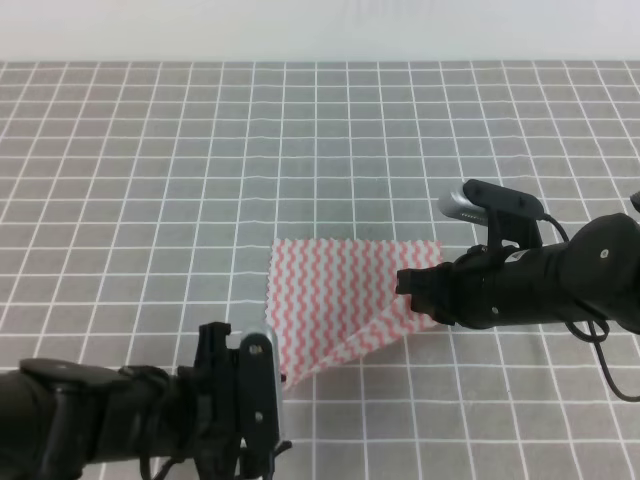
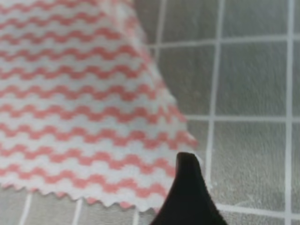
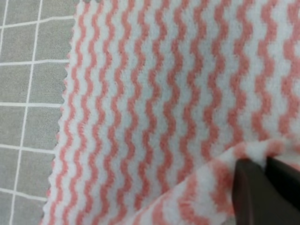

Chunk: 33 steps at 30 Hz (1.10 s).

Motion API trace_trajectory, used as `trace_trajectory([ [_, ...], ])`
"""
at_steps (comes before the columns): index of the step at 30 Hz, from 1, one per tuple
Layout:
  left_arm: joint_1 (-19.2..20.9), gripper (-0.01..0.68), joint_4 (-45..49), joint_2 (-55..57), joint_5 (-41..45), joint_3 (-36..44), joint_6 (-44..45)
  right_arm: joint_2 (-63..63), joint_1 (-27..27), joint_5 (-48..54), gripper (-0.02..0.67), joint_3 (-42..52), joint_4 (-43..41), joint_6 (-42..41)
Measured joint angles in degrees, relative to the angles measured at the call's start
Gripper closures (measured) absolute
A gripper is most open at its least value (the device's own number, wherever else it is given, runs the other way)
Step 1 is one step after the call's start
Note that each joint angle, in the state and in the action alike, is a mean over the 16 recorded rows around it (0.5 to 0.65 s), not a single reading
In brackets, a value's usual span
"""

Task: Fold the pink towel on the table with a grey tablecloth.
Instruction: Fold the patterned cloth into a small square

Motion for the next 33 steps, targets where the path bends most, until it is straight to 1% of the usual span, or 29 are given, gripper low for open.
trace_trajectory([
  [6,0.0,0.203,0.0,2.4,-0.9,-0.9,4.1,0.0,0.0,0.0,0.663,0.0,0.0,0.0],
  [15,0.0,0.206,-0.1,3.6,-2.2,-3.0,4.3,0.0,0.0,0.1,0.663,0.0,-0.1,0.0],
  [33,0.0,0.313,-0.2,5.3,-2.2,-4.5,1.7,0.3,0.0,0.2,0.662,0.0,-0.1,-0.1],
])
